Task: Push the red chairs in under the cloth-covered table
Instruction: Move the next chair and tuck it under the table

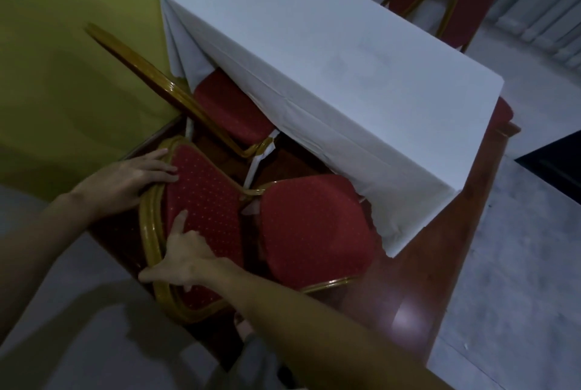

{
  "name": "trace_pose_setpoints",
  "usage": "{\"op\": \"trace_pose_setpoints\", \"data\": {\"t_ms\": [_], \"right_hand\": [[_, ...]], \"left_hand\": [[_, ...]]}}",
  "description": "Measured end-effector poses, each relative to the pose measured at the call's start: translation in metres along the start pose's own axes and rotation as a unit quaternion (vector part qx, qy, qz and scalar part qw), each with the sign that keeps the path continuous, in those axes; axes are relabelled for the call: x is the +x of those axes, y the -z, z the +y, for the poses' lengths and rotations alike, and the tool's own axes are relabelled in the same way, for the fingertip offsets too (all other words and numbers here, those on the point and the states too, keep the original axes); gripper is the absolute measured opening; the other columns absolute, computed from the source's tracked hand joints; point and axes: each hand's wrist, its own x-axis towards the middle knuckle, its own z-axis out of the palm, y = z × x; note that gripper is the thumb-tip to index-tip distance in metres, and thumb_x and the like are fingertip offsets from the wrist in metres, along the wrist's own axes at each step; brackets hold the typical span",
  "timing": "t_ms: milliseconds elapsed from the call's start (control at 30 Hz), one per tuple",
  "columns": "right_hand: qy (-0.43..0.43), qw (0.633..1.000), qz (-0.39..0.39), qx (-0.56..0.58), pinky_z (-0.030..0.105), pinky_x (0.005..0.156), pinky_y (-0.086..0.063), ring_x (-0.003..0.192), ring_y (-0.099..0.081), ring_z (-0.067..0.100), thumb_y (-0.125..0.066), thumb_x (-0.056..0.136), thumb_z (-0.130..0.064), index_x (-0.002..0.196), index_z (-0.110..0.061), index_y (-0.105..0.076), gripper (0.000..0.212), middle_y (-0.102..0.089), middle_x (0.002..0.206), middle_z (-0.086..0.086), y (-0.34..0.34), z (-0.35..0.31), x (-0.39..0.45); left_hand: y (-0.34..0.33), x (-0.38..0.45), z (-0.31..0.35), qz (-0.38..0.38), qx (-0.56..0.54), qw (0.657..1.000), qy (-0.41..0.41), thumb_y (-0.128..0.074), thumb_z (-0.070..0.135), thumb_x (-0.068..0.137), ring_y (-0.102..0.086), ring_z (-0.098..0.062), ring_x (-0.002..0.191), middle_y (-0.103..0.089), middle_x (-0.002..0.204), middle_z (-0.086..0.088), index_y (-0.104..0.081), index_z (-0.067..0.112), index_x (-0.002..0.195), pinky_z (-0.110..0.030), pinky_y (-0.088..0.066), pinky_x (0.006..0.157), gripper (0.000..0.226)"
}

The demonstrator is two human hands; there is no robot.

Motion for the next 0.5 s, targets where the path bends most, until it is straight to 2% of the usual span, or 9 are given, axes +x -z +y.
{"op": "trace_pose_setpoints", "data": {"t_ms": [33,100,200,300,400,500], "right_hand": [[0.008,1.000,-0.010,-0.012,0.041,0.053,-0.061,0.112,-0.056,0.047,-0.076,0.077,-0.041,0.145,-0.017,0.029,0.128,-0.015,0.154,0.032,-0.002,-0.001,0.000],[0.032,0.998,-0.032,-0.037,0.042,0.054,-0.061,0.108,-0.057,0.045,-0.075,0.078,-0.041,0.146,-0.017,0.027,0.126,-0.023,0.150,0.032,-0.003,0.001,-0.003],[0.068,0.993,-0.061,-0.078,0.045,0.053,-0.061,0.100,-0.060,0.042,-0.075,0.078,-0.040,0.148,-0.014,0.022,0.123,-0.035,0.143,0.031,0.007,0.012,-0.012],[0.081,0.984,-0.078,-0.135,0.044,0.053,-0.061,0.089,-0.065,0.036,-0.076,0.077,-0.043,0.150,-0.017,0.018,0.121,-0.037,0.141,0.028,0.028,0.029,-0.021],[0.073,0.978,-0.093,-0.173,0.039,0.052,-0.061,0.091,-0.065,0.033,-0.077,0.075,-0.042,0.149,-0.023,0.018,0.122,-0.028,0.148,0.024,0.058,0.049,-0.031],[0.079,0.967,-0.082,-0.230,0.038,0.056,-0.061,0.073,-0.070,0.030,-0.076,0.075,-0.044,0.152,-0.025,0.009,0.117,-0.042,0.137,0.026,0.088,0.069,-0.042]], "left_hand": [[0.000,-0.009,0.000,0.003,-0.006,1.000,0.010,-0.079,-0.003,0.065,-0.033,-0.020,0.139,-0.065,0.125,-0.008,-0.067,0.016,0.114,-0.047,-0.046,0.101,0.054],[-0.003,-0.024,0.000,0.005,-0.012,0.999,0.037,-0.083,0.002,0.062,-0.038,-0.033,0.134,-0.067,0.121,-0.009,-0.069,0.012,0.112,-0.051,-0.040,0.105,0.053],[-0.010,-0.037,0.006,0.019,-0.011,0.998,0.065,-0.086,0.015,0.060,-0.041,-0.036,0.133,-0.071,0.112,-0.007,-0.072,0.014,0.106,-0.061,-0.033,0.106,0.048],[-0.020,-0.033,0.021,0.058,-0.002,0.995,0.076,-0.072,0.030,0.063,-0.050,-0.037,0.126,-0.073,0.101,-0.005,-0.074,0.018,0.098,-0.068,-0.033,0.101,0.037],[-0.035,-0.021,0.038,0.079,-0.056,0.992,0.084,-0.078,0.011,0.059,-0.062,-0.032,0.112,-0.070,0.097,-0.005,-0.074,0.014,0.100,-0.065,-0.036,0.105,0.041],[-0.044,-0.003,0.055,0.086,-0.075,0.989,0.098,-0.080,0.002,0.059,-0.067,-0.030,0.103,-0.070,0.097,-0.006,-0.073,0.013,0.103,-0.057,-0.038,0.108,0.046]]}}
